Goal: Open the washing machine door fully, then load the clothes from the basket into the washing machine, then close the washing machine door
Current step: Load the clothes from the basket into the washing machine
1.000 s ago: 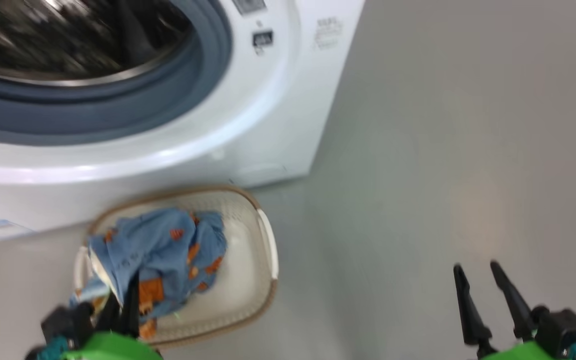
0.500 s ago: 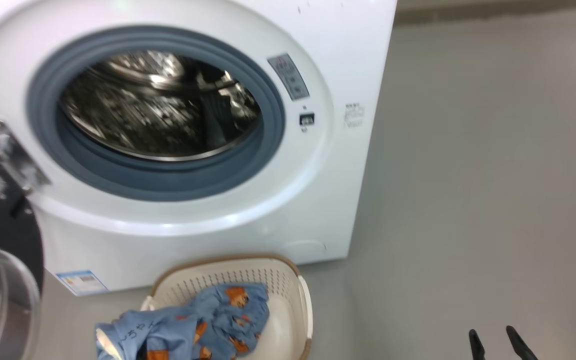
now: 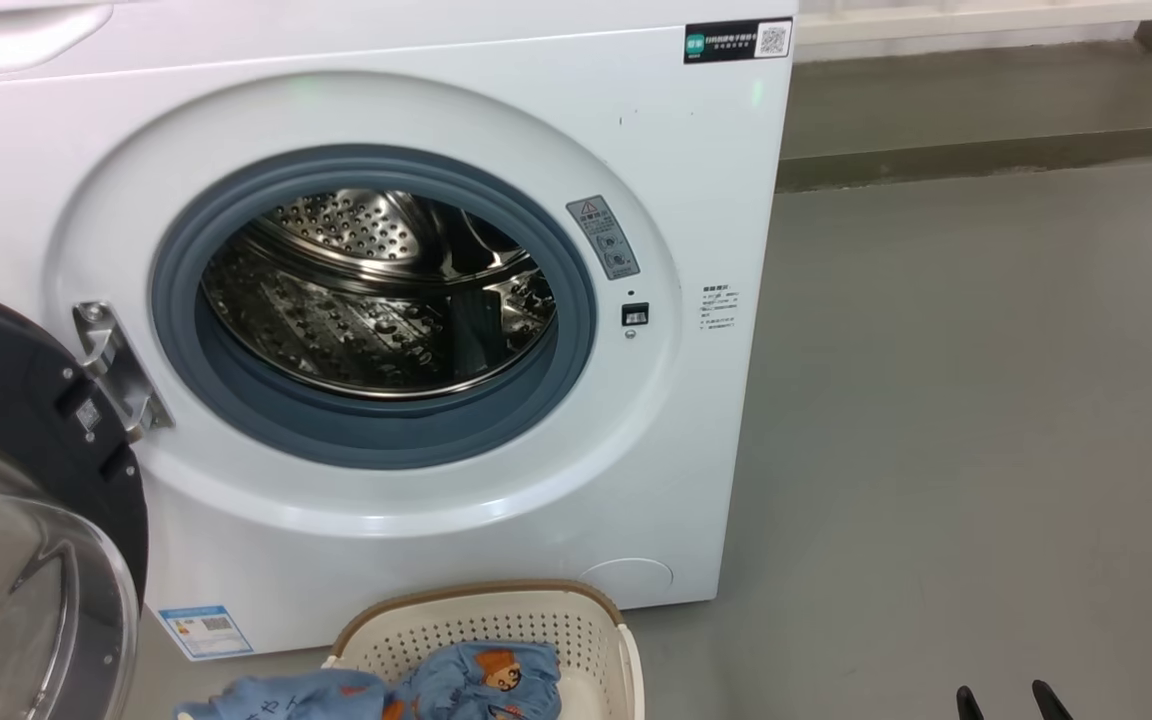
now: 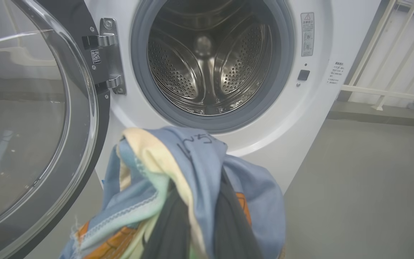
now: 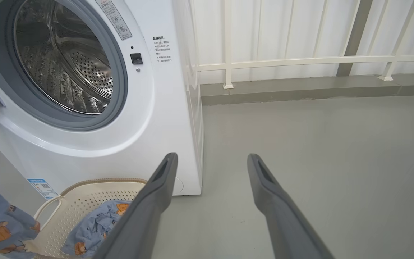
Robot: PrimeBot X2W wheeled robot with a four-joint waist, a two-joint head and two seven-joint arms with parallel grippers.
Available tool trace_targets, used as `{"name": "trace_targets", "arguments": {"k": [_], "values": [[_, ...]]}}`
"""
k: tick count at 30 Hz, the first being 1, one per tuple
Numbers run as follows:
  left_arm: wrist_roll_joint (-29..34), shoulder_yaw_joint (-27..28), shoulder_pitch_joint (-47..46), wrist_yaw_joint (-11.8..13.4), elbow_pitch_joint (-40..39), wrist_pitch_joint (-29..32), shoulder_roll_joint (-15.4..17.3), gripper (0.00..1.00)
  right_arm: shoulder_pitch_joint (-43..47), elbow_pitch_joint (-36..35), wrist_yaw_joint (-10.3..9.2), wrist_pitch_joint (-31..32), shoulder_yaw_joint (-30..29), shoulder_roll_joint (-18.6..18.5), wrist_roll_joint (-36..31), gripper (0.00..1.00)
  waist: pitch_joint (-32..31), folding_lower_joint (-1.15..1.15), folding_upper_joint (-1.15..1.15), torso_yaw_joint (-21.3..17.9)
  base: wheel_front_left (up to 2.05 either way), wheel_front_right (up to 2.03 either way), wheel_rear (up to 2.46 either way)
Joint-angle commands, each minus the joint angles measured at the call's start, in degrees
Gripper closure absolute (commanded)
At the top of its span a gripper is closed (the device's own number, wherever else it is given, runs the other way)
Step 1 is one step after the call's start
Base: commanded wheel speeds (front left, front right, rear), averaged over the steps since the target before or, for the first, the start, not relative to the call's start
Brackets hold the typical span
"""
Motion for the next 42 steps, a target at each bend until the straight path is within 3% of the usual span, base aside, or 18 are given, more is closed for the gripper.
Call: {"name": "trace_targets", "arguments": {"k": [1, 13, 21, 27, 32, 42], "values": [[0.0, 1.6, -1.5, 0.3, -1.8, -0.5, -0.1, 1.0, -1.3, -1.6, 0.14, -0.7, 1.5, -0.9, -0.3, 0.0, -0.1, 0.0, 0.0, -0.3, 0.0, 0.0, 0.0], [-3.9, 1.4, -7.5, 1.1, 0.2, -0.5, -0.1, 1.0, -2.7, -1.4, 0.14, -0.7, 3.4, -0.9, 0.5, 0.0, 2.2, 0.0, 0.0, -4.9, 0.0, 0.0, 0.0], [-5.2, 3.3, -14.9, 1.0, 2.2, -0.5, -0.1, 1.0, -4.0, -1.1, 0.14, -0.7, 5.5, -0.9, 1.2, 0.0, 4.6, 0.0, 0.0, -12.2, 0.0, 0.0, 0.0], [-2.3, 7.3, -24.6, 0.0, 7.8, -0.5, 0.0, 1.0, -5.0, -0.7, 0.14, -0.7, 6.8, -0.9, 2.3, 0.0, 7.3, 0.0, 0.0, -18.8, 0.0, 0.0, 0.0], [-0.3, 12.1, -34.0, 0.1, 13.6, -0.5, 2.4, 1.0, -5.2, -0.5, 0.14, -0.7, 7.8, -0.9, 3.4, 0.0, 10.7, 0.0, 0.0, -23.2, 0.0, 0.0, 0.0], [2.9, 20.6, -49.6, 0.6, 26.6, -0.5, 11.4, 1.0, -7.4, -1.0, 0.14, -0.7, 11.0, -0.9, 5.3, 0.0, 20.0, 0.0, 0.0, -28.6, 0.0, 0.0, 0.0]]}}
